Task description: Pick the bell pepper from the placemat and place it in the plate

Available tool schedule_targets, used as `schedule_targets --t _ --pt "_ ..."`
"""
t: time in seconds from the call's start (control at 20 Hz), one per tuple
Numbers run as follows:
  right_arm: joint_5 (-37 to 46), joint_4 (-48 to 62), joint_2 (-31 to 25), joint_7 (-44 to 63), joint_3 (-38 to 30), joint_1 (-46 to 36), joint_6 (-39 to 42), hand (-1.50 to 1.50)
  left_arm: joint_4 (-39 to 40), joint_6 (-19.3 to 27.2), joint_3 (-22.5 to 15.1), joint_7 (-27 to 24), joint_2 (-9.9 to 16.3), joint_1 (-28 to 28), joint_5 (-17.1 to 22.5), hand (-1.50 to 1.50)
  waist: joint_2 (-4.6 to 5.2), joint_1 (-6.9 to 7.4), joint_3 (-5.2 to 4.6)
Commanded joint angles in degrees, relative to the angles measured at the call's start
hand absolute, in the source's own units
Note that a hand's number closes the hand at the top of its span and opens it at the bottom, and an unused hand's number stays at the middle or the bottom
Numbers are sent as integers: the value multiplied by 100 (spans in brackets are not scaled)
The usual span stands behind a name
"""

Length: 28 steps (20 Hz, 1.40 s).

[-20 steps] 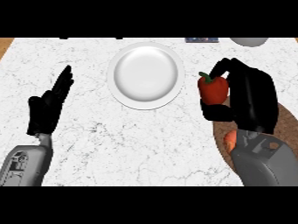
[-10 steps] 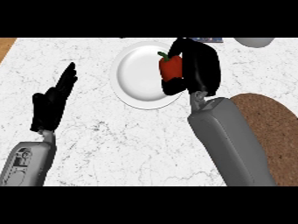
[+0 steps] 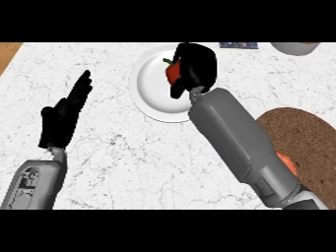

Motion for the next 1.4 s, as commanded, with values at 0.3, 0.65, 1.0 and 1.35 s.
schedule_targets --t 0.3,0.65,1.0,1.35 --pt "-1687 1810 4 -523 -161 -533 -1116 -150 189 -95 -22 72 -85 -341 44 0 86 215 6" --pt "-2699 1767 4 -1640 -282 -426 -1887 -150 281 -47 -32 -189 -68 -274 -68 0 111 315 12" --pt "-3469 1225 4 -2295 -832 -307 -2966 -150 416 -12 216 -124 27 -288 23 0 -5 -111 7" --pt "-3695 -164 -337 -2580 -996 1133 -3129 -150 367 98 290 -204 26 82 -36 0 -109 -439 4"
